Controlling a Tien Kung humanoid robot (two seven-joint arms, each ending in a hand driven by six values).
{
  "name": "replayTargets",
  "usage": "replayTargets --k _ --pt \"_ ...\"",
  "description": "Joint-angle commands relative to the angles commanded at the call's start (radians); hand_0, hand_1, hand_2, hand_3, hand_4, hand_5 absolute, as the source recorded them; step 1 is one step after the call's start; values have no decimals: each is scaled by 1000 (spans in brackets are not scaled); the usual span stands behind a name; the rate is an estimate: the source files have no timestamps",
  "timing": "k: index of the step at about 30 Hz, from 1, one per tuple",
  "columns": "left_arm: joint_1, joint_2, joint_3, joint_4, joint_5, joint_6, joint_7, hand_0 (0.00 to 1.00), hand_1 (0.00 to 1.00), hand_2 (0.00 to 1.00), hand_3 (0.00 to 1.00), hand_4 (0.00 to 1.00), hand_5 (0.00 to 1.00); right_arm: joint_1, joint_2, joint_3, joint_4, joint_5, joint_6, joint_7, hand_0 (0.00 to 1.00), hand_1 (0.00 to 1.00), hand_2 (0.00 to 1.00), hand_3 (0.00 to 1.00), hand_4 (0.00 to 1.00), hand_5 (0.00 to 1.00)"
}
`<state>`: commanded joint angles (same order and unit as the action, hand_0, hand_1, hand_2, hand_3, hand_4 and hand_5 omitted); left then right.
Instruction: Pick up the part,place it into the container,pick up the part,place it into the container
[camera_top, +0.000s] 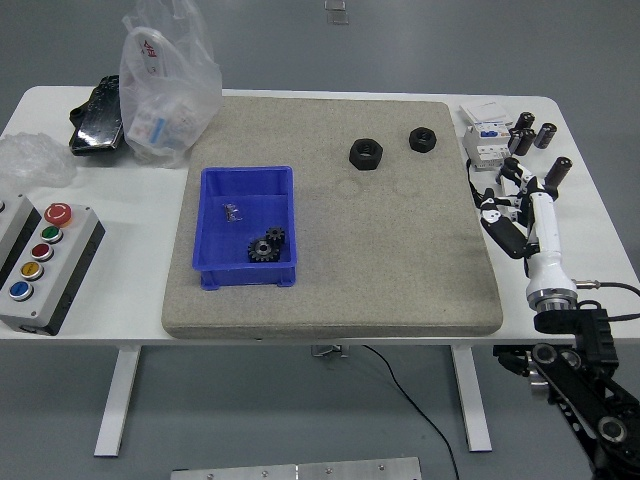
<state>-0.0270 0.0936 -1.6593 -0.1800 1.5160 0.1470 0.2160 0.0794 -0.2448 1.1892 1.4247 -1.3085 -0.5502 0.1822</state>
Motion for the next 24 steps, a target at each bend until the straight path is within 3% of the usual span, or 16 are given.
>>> replayTargets --k 10,11,16,17,24 --pt "-4 1 6 0 -12 0 -8 665 521 533 613 715 330 7 6 31 -18 94 41 31 276 514 844 861 446 265" --pt "-5 1 6 0 -11 0 -8 666 522 534 613 715 330 8 8 31 -20 97 45 29 264 498 788 799 437 260" --pt "-6 1 8 0 -15 0 -11 666 522 534 613 715 330 11 10 41 -42 175 92 23 264 498 788 799 437 260" --pt "-6 1 6 0 -14 0 -11 665 522 534 613 715 329 11 10 45 -44 190 102 22 277 505 709 758 419 254" --pt "0 4 3 0 -16 1 -13 665 522 534 613 714 330 8 10 84 -53 283 178 26 276 513 698 729 404 270"
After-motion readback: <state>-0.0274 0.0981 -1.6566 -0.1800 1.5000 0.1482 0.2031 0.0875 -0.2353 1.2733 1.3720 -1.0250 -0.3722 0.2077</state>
